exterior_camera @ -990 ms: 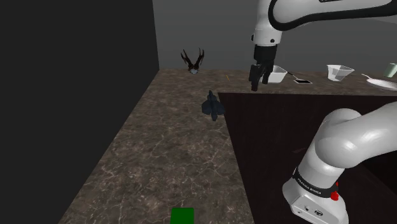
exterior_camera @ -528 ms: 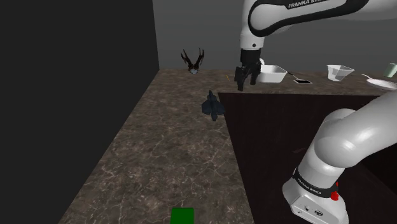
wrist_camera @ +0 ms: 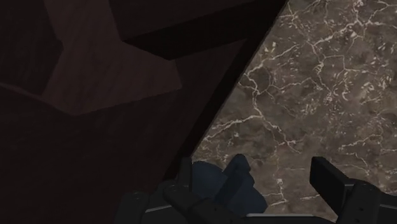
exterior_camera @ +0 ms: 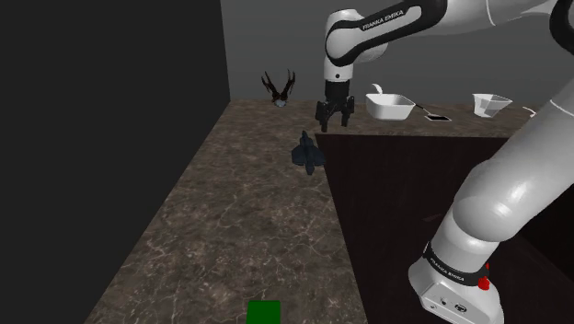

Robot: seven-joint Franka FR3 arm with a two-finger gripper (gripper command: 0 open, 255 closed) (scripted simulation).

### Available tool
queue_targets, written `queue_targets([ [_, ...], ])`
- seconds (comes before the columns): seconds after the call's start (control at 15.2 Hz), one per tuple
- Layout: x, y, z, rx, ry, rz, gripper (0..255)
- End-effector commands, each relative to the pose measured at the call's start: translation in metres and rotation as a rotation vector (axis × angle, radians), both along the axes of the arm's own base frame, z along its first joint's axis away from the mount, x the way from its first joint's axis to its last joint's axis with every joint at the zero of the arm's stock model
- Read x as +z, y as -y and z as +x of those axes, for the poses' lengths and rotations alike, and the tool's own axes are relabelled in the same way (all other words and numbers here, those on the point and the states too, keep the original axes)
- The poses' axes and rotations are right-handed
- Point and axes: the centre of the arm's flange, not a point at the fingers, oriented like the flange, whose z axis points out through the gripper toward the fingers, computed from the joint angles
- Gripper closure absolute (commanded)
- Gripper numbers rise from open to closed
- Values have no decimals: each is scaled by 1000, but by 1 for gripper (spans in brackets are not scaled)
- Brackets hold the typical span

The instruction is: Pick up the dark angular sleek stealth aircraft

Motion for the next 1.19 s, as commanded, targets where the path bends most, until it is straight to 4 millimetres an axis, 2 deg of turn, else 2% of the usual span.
queue_targets([
  [0.0,-12,11,23,-37,-2,4,0],
  [0.53,-57,59,109,-183,-9,21,0],
  [1.12,-109,126,195,-347,-17,40,0],
])
